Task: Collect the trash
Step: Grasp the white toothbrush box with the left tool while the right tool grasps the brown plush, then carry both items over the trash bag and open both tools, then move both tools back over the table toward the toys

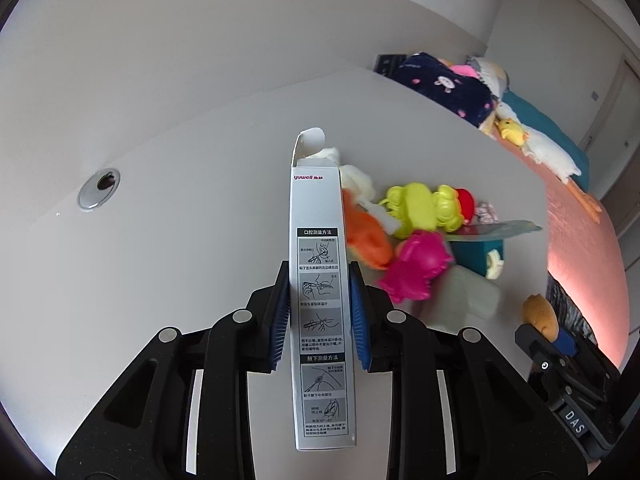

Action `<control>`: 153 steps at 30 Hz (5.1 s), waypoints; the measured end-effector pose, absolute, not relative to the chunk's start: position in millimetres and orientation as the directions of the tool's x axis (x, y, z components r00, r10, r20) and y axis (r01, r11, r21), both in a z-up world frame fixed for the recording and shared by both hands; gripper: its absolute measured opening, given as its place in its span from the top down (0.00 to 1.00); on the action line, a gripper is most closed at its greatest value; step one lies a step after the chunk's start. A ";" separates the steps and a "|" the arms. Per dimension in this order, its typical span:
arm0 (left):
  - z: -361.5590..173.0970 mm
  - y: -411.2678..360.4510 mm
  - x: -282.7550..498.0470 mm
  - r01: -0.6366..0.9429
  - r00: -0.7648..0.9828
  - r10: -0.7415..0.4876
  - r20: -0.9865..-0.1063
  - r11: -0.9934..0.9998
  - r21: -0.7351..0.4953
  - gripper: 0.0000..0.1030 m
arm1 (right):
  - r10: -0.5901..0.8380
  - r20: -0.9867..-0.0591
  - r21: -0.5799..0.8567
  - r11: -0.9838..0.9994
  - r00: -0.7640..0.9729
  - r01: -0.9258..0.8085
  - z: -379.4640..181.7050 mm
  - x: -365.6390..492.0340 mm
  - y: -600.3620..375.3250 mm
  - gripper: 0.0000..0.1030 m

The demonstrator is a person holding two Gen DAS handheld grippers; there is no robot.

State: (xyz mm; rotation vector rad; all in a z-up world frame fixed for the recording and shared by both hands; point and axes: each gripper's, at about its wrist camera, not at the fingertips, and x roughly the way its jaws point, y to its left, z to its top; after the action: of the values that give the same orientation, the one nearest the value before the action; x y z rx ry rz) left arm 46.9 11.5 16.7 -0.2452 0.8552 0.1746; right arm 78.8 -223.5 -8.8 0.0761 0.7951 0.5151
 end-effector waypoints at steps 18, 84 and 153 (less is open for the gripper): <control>41.4 -67.3 21.1 0.020 0.722 -0.088 -0.686 0.994 -0.107 0.74 | 0.399 -0.615 0.237 0.916 0.680 -0.324 16.5 37.3 -286.8 0.57; 2.0 -280.4 43.0 0.427 0.549 -0.328 -0.768 0.901 -0.079 0.06 | 0.084 -0.583 0.331 0.933 0.808 0.142 11.1 -4.5 -506.4 0.12; 4.0 13.1 79.5 -0.142 0.652 0.008 -0.758 0.983 -0.113 0.06 | 0.353 -0.681 0.127 0.920 0.641 -0.371 -13.1 139.9 -250.7 0.12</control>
State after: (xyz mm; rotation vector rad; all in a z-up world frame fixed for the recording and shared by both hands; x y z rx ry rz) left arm 79.5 13.1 4.0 -0.1678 0.8576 0.0856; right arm 139.9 -250.7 -13.1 -0.0248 0.7714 0.4123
